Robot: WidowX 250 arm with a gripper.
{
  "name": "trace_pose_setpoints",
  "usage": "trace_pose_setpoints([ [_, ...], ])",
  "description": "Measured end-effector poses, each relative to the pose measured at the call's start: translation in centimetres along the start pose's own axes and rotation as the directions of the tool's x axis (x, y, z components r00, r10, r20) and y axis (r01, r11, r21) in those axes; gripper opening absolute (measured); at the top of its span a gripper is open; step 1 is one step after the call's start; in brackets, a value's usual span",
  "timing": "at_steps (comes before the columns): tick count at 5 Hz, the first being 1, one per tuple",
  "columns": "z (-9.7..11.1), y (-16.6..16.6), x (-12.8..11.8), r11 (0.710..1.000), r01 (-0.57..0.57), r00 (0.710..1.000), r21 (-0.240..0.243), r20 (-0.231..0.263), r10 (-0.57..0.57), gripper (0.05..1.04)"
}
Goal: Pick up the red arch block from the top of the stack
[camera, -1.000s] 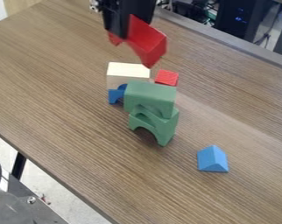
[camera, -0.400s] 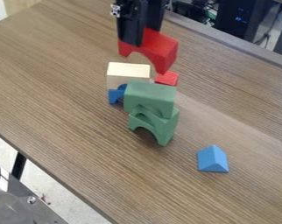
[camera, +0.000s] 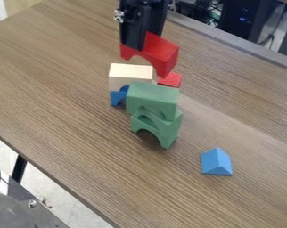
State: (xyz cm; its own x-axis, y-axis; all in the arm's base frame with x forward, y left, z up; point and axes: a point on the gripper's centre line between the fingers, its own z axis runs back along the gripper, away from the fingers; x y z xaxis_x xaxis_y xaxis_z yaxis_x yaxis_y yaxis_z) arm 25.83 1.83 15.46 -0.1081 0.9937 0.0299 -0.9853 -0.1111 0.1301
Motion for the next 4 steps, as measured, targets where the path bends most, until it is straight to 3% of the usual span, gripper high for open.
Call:
trace_pose_setpoints([
  [1, 0.4, -0.8, 0.9, 0.998, -0.057, 0.998, 0.005, -0.034, 0.057, 0.54],
  [2, 0.1, -1.7, 2.1, 0.989, -0.139, 0.987, 0.045, -0.076, 0.142, 0.54],
  [3, -0.7, -2.4, 3.0, 0.981, -0.18, 0.978, 0.076, -0.09, 0.186, 0.54],
  [4, -1.9, -2.8, 4.8, 0.971, -0.219, 0.972, 0.1, -0.06, 0.226, 0.54],
])
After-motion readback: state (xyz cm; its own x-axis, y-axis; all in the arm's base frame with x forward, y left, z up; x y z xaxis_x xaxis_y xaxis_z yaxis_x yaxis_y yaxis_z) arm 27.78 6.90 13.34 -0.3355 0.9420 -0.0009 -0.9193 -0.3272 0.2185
